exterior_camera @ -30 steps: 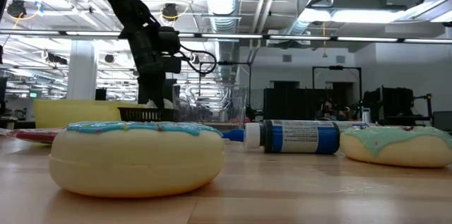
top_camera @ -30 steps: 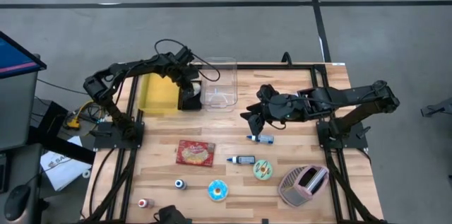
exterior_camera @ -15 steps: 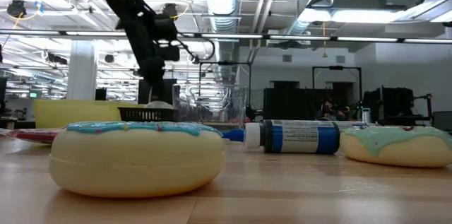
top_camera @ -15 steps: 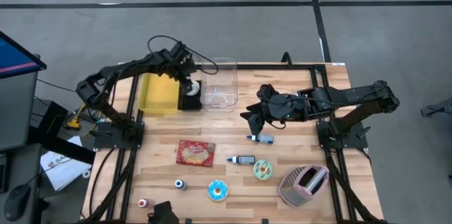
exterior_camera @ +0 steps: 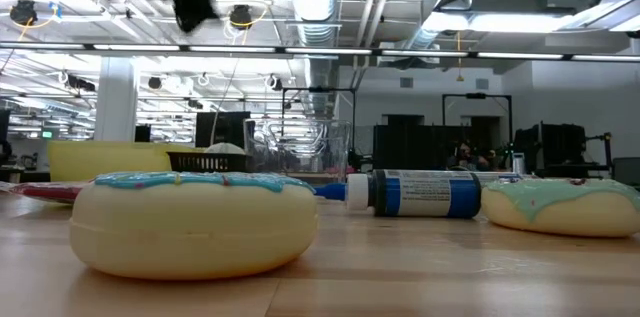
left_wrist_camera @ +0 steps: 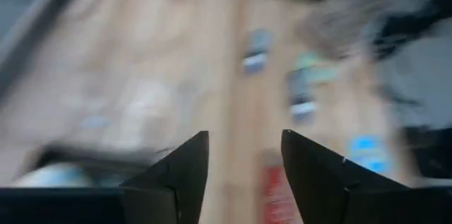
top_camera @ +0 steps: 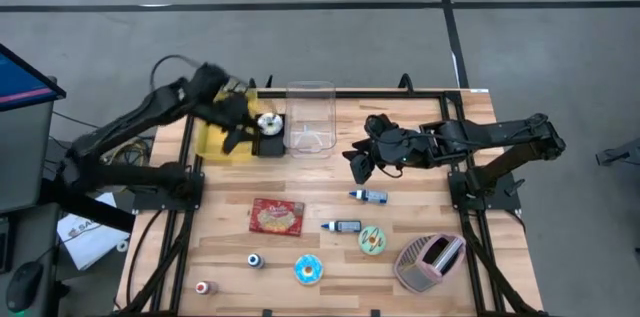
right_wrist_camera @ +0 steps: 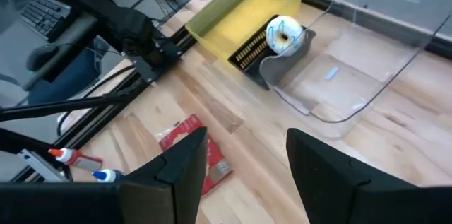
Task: Pick & Place Food Item
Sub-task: Put the blue doughnut into the black bin
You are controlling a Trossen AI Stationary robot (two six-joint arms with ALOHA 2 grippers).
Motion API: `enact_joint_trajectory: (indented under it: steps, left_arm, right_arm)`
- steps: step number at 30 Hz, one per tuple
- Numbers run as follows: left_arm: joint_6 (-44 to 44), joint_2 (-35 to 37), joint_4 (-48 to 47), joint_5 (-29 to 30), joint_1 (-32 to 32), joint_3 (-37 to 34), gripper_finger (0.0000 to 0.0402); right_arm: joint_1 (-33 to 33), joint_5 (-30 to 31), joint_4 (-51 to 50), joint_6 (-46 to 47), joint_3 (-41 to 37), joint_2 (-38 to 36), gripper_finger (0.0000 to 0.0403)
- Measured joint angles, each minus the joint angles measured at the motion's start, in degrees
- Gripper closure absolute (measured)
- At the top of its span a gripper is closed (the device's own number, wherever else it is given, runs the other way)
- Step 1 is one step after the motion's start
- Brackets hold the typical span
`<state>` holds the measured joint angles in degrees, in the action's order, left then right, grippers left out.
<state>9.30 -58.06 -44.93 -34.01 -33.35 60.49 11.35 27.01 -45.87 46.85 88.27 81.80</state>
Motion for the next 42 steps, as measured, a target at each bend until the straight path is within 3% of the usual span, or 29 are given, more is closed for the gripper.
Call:
enact_joint_trajectory:
  steps: [3, 8, 11, 15, 25, 30, 35, 42]
  left_arm:
    - [-7.89, 4.80, 1.71, 3.52, 12.52, 0.00, 0.0246]
    - [-19.67, 6.17, 1.85, 20.52, 34.91, 0.00, 0.0245]
    - [-25.76, 3.05, 2.14, 26.90, 44.90, 0.00, 0.0232]
    - [-28.83, -4.47, 4.24, 28.63, 52.86, 0.00, 0.0211]
    - [-16.74, -21.66, 8.70, 24.21, 57.35, 6.46, 0.0197]
    - [-11.22, -28.06, 9.87, 27.22, 60.23, 10.21, 0.0197]
    - [-14.63, -33.97, 12.29, 35.79, 63.14, 13.73, 0.0197]
    - [-21.01, -41.99, 12.69, 37.06, 63.16, 17.22, 0.0197]
  right_arm:
    - [-0.18, 0.08, 0.00, -0.86, 0.00, 0.00, 0.0216]
    - [0.63, 0.08, -0.21, -1.21, 0.00, 0.00, 0.0216]
    - [1.89, 0.02, -0.73, -0.94, 0.00, 0.00, 0.0216]
    - [3.35, -0.10, -1.79, 0.36, 0.00, 0.00, 0.0216]
    - [9.76, -0.14, -6.98, 10.06, 0.00, -0.44, 0.0216]
    - [16.52, -0.07, -11.31, 17.28, 0.07, -0.98, 0.0216]
    - [23.12, 1.36, -13.45, 20.21, 0.06, -0.98, 0.0216]
    - [30.57, 6.01, -13.33, 23.26, 0.04, -0.96, 0.0216]
